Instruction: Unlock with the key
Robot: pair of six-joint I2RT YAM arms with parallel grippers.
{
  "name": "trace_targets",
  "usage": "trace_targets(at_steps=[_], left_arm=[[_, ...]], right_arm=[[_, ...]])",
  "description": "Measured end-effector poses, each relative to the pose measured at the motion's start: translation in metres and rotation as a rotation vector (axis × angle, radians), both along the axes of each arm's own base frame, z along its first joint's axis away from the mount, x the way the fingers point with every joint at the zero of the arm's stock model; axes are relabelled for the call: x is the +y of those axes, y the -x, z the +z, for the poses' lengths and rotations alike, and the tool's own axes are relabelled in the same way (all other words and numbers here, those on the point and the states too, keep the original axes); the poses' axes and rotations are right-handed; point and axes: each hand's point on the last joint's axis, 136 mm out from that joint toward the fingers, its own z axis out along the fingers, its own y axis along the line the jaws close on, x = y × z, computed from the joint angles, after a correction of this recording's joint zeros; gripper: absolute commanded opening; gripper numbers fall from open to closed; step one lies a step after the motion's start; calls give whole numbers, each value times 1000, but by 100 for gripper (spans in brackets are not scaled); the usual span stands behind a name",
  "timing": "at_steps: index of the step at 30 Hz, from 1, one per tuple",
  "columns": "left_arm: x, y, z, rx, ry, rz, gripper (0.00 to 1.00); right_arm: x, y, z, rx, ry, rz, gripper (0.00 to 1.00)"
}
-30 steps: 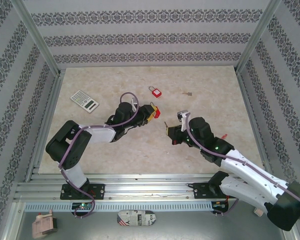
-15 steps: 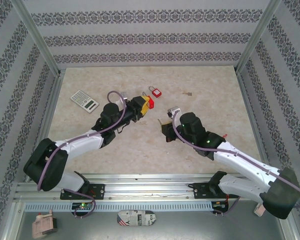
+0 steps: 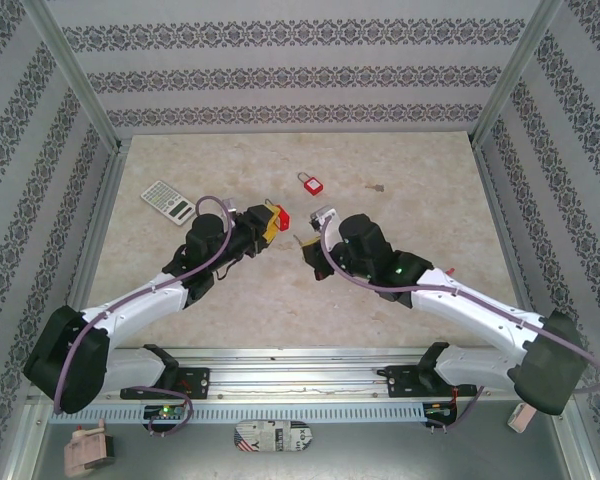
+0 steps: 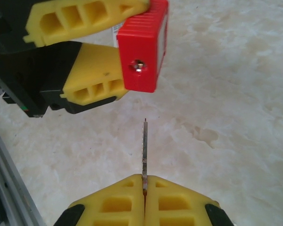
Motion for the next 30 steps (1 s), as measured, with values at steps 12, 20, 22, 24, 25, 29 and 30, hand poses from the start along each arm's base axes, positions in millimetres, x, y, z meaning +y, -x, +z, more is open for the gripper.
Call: trace_targets(at_steps=[12, 20, 22, 24, 25, 29, 30], left_arm=[[4, 4, -12, 33, -51, 2, 0], [4, 5, -13, 26, -66, -2, 0], [4, 5, -13, 25, -67, -3, 0], [4, 5, -13, 23, -69, -3, 0], [4, 5, -12, 22, -69, -3, 0], [5, 6, -12, 19, -72, -4, 0], [5, 6, -12, 19, -71, -4, 0]], right_arm=[[8, -1, 12, -27, -8, 21, 0], [12, -4, -2, 2, 20, 24, 0], [12, -5, -1, 1, 19, 24, 0], [14, -5, 1, -1, 15, 26, 0], [14, -5, 2, -1, 13, 27, 0], [17, -6, 2, 5, 12, 36, 0], [18, -6, 1, 7, 13, 37, 0]])
